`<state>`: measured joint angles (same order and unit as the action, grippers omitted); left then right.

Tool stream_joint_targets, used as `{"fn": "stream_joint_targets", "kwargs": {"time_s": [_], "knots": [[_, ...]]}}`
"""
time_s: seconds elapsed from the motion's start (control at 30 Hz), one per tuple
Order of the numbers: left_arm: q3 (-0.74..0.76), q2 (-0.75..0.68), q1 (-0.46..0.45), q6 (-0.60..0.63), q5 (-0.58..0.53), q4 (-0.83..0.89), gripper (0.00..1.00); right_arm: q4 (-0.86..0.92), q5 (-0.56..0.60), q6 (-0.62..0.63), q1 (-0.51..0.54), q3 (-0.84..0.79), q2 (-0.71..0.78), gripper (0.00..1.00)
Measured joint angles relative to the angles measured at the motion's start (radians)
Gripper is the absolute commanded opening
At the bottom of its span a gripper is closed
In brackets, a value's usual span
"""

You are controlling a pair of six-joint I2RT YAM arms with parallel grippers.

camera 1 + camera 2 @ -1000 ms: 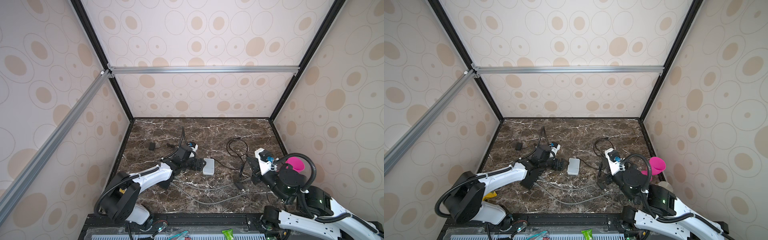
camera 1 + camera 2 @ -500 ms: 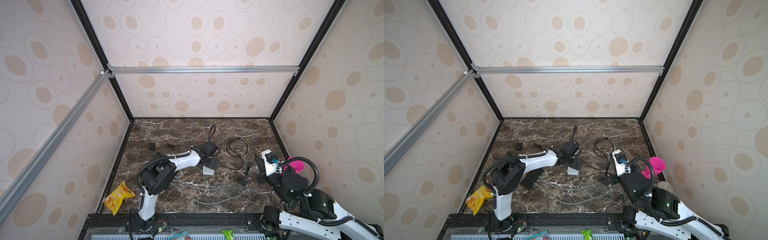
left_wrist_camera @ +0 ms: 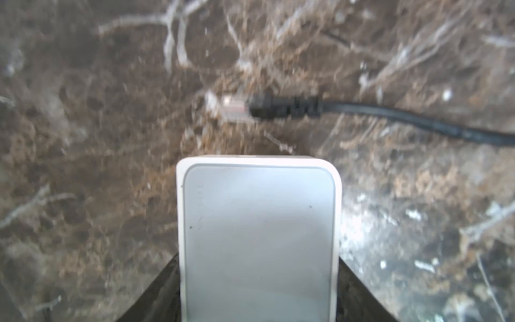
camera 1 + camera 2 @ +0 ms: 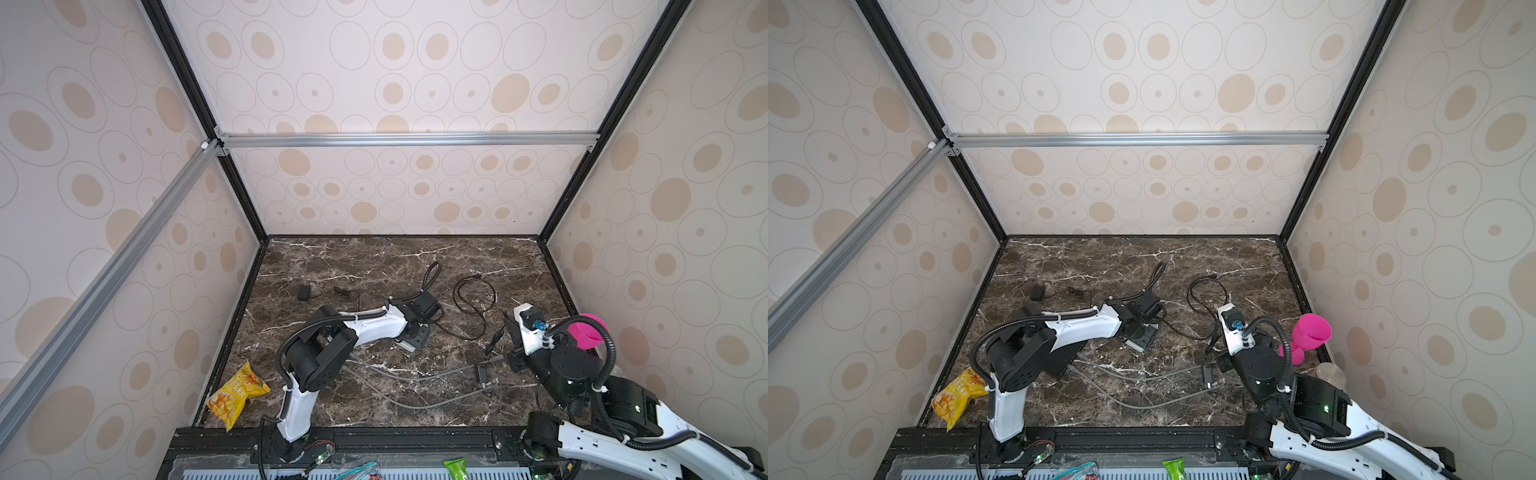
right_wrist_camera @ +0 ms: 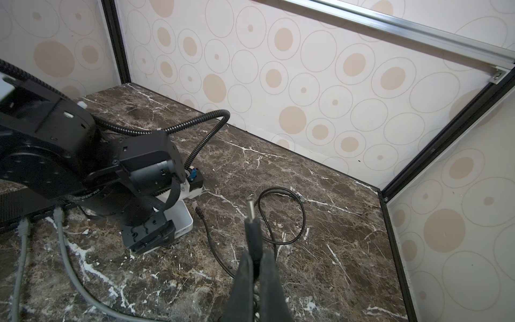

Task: Insert the plug into the switch port

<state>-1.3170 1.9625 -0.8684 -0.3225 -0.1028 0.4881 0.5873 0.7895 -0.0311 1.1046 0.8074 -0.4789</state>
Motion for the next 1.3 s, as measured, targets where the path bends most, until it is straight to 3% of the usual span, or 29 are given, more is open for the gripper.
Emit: {"fn": "stream_joint_targets", "kwargs": {"time_s": [0.23, 0.53, 0.97, 1.3], "knots": [[0.022, -0.094, 0.016, 0.194, 0.063, 0.021, 0.56, -0.017, -0.015, 0.006, 0.000, 0.000, -0.057, 0.00], [0.145, -0.301, 0.024, 0.575, 0.128, 0.007, 0.61, -0.052, -0.061, 0.019, 0.000, 0.013, -0.126, 0.00], [0.115, -0.150, 0.032, 0.931, 0.156, 0.009, 0.60, -0.048, -0.120, 0.038, 0.000, 0.013, -0.124, 0.00], [0.089, -0.113, 0.033, 1.177, 0.147, 0.011, 0.65, -0.105, 0.009, 0.167, -0.001, 0.011, -0.163, 0.00]]}}
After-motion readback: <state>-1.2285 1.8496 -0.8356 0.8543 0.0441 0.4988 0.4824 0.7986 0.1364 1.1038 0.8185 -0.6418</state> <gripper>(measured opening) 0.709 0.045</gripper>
